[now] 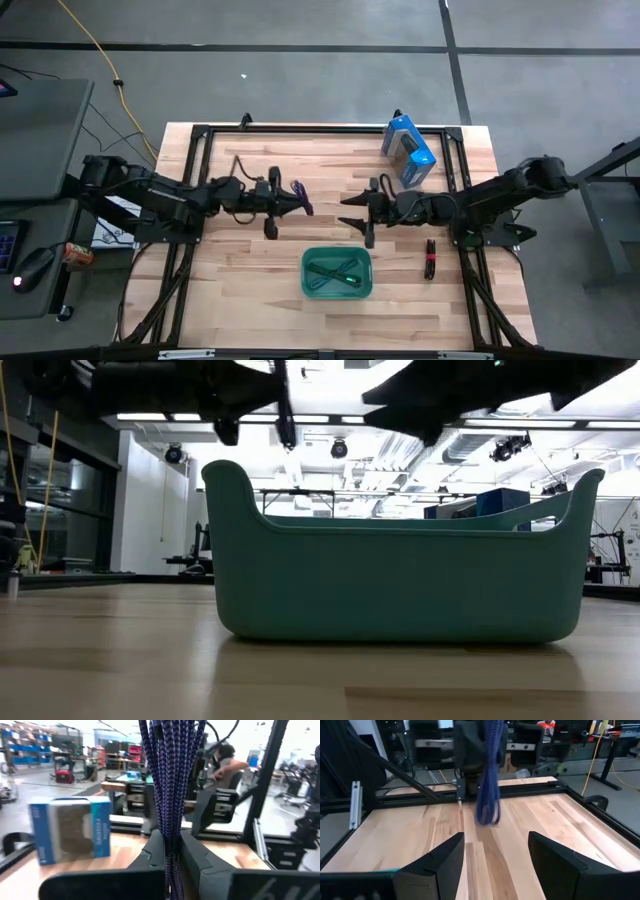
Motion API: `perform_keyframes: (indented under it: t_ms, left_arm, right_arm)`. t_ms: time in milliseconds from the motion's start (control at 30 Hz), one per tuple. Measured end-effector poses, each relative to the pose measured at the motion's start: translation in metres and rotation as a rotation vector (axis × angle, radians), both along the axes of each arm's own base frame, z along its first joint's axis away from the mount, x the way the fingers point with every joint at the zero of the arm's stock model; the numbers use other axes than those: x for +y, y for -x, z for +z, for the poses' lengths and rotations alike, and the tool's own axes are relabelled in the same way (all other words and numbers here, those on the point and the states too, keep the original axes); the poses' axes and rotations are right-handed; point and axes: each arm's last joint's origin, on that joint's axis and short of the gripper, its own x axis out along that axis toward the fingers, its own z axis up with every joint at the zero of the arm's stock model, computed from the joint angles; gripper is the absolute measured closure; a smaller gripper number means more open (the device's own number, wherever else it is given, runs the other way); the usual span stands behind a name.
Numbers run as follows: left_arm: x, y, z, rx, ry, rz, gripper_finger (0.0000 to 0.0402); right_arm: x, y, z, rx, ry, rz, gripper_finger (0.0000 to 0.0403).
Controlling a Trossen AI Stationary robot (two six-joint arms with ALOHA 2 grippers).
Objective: Pick and place USB-C Cables
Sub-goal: Put the black violet charger cable into the green bin
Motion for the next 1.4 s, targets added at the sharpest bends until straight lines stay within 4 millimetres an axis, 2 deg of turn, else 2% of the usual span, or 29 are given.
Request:
perform_keyframes:
  t_ms: [200,333,600,900,1033,1300,1400]
  left_arm:
    - [-0.012,-0.029,-0.005,0.048,-0.046,0.012,0.0401]
    - [-0.019,-0.042,-0.005,0.059,-0.072,0.005,0.0401]
    - [-0.027,-0.047,-0.004,0.050,-0.106,0.016,0.0401]
    - [-0.027,-0.047,-0.003,0.044,-0.106,0.017,0.0401]
    - [-0.027,-0.047,-0.003,0.044,-0.106,0.016,0.0401]
    - [-0.027,-0.047,-0.003,0.045,-0.106,0.014,0.0401]
    - [-0.027,-0.046,-0.004,0.046,-0.106,0.013,0.0401]
  right_arm:
    - [0.005,-0.029,-0.001,-0.001,-0.020,0.015,0.0190]
    - [0.008,-0.045,0.001,0.005,-0.021,0.031,0.0190]
    - [0.012,-0.061,0.006,0.020,-0.014,0.060,0.0190]
    - [0.013,-0.063,0.004,0.056,-0.016,0.076,0.0193]
    - [0.013,-0.062,0.003,0.063,-0.043,0.071,0.0231]
    - [0.013,-0.062,0.002,0.068,-0.038,0.072,0.0383]
    - [0.013,-0.062,0.002,0.067,-0.045,0.070,0.0384]
